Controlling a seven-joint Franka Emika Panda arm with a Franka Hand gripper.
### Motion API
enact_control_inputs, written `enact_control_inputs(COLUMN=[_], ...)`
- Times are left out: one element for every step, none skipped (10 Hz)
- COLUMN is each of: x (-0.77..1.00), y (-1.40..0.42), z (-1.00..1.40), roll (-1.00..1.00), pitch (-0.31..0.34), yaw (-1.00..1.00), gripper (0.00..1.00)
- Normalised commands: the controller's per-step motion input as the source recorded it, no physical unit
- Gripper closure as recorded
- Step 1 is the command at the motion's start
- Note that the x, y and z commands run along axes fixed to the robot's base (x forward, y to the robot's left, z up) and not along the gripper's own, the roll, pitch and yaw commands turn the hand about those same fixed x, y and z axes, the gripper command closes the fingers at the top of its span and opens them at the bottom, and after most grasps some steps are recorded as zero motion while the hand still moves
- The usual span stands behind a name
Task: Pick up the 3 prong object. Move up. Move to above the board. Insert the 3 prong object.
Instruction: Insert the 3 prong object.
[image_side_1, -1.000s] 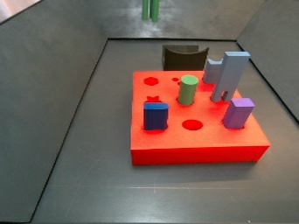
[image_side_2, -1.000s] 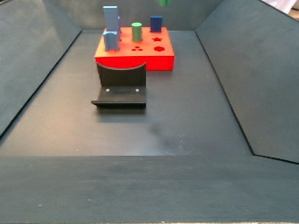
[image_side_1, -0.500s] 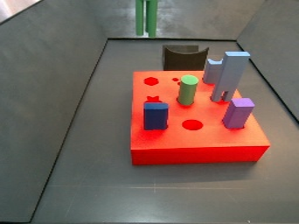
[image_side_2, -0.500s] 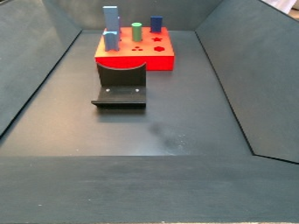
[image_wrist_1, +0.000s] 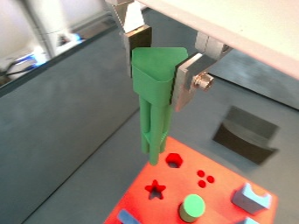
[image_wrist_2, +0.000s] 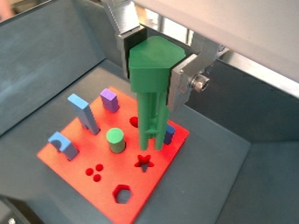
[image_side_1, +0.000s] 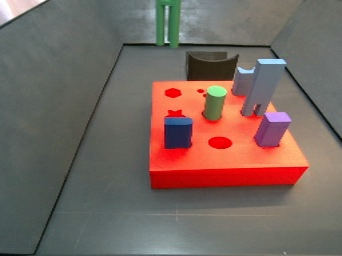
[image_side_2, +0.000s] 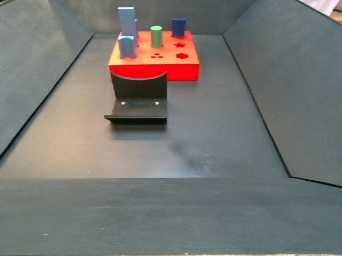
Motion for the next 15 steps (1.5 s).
enact_control_inputs(x=[0.56,0.54,0.5,0.47,0.41,0.33,0.38,0.49,0.49,0.45,0.45,0.29,0.0,0.0,0.0], y=[0.27,0.24,0.2,0.22,0.23,0.18,0.26,0.2,0.09,0.08,0.13,0.27,0.27,0.21,0.2], z=[-0.04,-0.07,-0.07,-0.13,-0.2,-0.21,-0.33,-0.59,-0.75,-0.79,-0.67,-0.55,-0.36,-0.23,-0.21], roll=[-0.06,-0.04,0.0,-0.02,-0.01,0.0,0.04,0.17,0.31,0.3,0.26,0.13,0.03,0.0,-0.02], pitch=[-0.006,0.0,0.0,-0.033,-0.026,0.0,0.0,0.011,0.02,0.0,0.026,0.059,0.001,0.0,0.003], yaw=[-0.66,-0.67,-0.69,-0.72,-0.69,-0.73,-0.66,-0.64,-0.6,-0.56,-0.5,-0.37,-0.22,-0.26,-0.31], gripper=[1.0,1.0,1.0,1.0,1.0,1.0,1.0,1.0,1.0,1.0,1.0,1.0,1.0,1.0,1.0])
